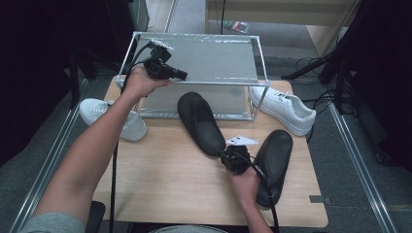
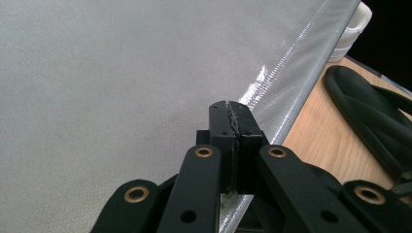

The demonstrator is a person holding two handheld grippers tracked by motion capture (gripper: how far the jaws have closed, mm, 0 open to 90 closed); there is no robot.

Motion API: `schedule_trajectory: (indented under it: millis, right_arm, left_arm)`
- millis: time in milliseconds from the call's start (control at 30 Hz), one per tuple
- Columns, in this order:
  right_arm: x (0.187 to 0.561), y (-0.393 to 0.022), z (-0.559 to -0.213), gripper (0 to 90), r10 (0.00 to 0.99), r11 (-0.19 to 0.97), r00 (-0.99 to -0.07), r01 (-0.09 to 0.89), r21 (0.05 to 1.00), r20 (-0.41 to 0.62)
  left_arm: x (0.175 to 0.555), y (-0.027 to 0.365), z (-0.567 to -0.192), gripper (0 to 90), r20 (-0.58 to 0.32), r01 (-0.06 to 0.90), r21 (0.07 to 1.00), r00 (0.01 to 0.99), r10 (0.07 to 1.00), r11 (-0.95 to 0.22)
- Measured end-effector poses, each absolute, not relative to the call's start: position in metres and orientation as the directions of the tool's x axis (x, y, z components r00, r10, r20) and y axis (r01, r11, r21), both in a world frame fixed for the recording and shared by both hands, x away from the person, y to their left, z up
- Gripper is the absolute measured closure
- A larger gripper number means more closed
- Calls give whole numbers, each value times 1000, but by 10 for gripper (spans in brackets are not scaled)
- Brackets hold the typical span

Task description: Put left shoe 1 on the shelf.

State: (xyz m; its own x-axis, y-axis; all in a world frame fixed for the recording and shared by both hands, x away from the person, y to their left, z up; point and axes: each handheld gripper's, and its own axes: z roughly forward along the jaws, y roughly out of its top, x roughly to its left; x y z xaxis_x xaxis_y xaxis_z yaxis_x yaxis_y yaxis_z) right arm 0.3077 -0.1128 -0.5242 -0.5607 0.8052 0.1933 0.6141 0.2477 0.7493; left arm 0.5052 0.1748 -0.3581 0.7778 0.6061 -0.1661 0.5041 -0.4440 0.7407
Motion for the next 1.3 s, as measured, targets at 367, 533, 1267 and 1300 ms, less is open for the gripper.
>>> schedule_trajectory:
  millis: [367,533,1267,1300]
  right_arm:
    - [313,-107,-529,900,799,280,-577,603,747,167]
    - [314,-104,-530,900,795,279,-582,602,748,172]
    - [348,-70,-533,900,770,246,-595,608,755,229]
    - [350,-68,-533,900,771,252,-597,604,756,221]
  left_arm:
    - [506,174,-359,900,-161,505,740,773,613,-443]
    - [505,173,-358,900,-144,497,740,775,615,-454]
    - [503,172,-359,900,-135,492,744,773,620,-452]
    - [502,172,-359,900,-134,490,746,774,619,-451]
